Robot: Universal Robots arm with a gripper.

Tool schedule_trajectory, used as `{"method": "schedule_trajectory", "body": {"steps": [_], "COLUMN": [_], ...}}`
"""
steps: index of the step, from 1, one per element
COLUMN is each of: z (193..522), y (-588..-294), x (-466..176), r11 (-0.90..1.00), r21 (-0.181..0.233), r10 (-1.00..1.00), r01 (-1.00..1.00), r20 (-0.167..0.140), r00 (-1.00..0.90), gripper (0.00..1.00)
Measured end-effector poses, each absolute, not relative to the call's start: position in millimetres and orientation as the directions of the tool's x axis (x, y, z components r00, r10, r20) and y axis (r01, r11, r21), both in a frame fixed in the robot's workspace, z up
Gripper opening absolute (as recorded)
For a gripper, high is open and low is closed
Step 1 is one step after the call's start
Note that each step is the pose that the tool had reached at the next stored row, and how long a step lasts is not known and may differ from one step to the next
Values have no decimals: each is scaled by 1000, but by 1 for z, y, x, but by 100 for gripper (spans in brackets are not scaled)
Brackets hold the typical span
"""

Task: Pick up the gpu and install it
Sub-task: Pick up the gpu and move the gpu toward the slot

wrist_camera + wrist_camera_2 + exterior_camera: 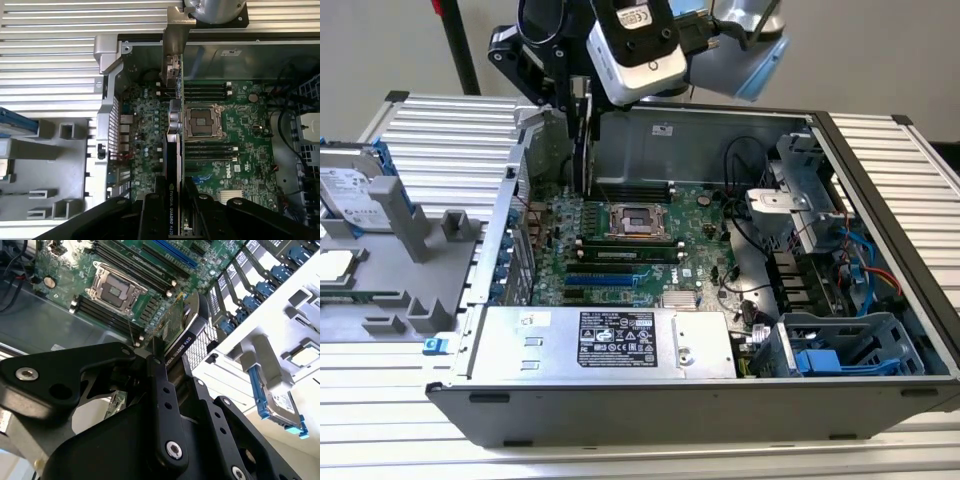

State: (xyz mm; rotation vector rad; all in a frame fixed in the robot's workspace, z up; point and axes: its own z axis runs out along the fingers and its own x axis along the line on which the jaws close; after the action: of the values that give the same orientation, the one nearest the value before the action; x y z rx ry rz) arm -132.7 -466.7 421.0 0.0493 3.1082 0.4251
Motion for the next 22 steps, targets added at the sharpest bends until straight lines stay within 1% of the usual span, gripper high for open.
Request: {"method": "schedule_trajectory", "body": {"steps": [22], "z": [421], "y": [-467], "x": [-109], "r11": [963], "r21": [268], "r10": [32], "r01": [31], "r20": [0], "r00": [-999], "gripper": [0]}}
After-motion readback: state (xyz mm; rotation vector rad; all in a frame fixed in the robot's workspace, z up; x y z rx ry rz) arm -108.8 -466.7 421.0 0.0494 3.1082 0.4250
